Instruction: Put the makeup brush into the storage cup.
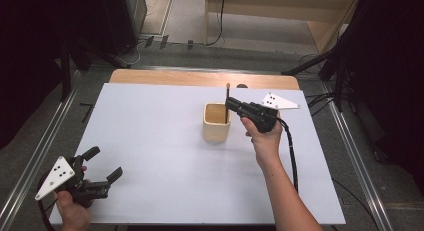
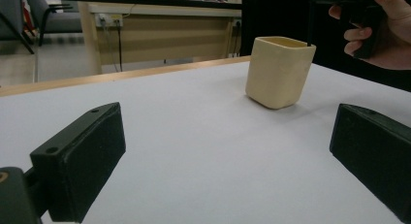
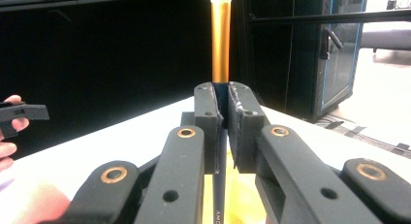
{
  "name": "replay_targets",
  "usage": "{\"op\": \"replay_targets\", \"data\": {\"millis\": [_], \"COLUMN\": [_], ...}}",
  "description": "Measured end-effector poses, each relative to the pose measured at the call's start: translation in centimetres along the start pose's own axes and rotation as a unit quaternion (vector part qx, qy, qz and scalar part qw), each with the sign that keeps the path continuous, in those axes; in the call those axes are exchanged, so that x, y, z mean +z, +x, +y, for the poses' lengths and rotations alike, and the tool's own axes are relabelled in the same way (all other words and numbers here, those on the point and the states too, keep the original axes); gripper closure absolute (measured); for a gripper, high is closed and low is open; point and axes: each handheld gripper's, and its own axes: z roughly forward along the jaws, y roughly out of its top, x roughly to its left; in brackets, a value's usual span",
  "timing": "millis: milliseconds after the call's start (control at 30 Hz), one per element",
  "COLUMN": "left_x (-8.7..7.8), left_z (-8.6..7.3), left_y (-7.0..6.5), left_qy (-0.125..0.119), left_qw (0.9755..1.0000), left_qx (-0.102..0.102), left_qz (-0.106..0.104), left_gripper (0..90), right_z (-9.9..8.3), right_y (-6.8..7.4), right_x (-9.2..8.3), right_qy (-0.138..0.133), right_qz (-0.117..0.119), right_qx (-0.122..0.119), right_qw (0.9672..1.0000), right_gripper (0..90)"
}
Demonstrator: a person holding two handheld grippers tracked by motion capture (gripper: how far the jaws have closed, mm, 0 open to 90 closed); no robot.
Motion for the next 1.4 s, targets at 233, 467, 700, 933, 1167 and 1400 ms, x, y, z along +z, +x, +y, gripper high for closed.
{"op": "replay_targets", "data": {"millis": [233,467,700,933,1167,1400], "left_x": [-0.1,0.0,0.0,-0.1,-0.1,0.0], "left_z": [0.0,0.0,0.0,0.0,0.0,0.0], "left_y": [0.1,0.0,0.0,0.1,0.1,0.0], "left_qy": [0.001,0.000,0.001,0.000,0.000,0.002], "left_qw": [1.0000,1.0000,1.0000,1.0000,1.0000,1.0000], "left_qx": [0.001,0.000,0.001,0.001,0.001,0.003], "left_qz": [0.000,0.000,0.000,0.001,0.001,0.001], "left_gripper": [0.2,0.2,0.2,0.2,0.2,0.2], "right_z": [-1.3,-2.3,-2.6,-2.3,-2.3,-2.7], "right_y": [-0.2,-0.4,-0.2,0.2,0.7,0.7], "right_x": [0.2,0.1,0.2,-0.7,-2.4,-4.3], "right_qy": [0.010,0.024,0.039,0.051,0.062,0.063], "right_qz": [-0.004,-0.010,-0.010,-0.007,-0.031,-0.041], "right_qx": [0.012,0.018,0.020,0.031,0.033,0.036], "right_qw": [0.9999,0.9995,0.9990,0.9982,0.9971,0.9965], "right_gripper": [84.7,84.7,75.9,52.0,20.8,2.2]}}
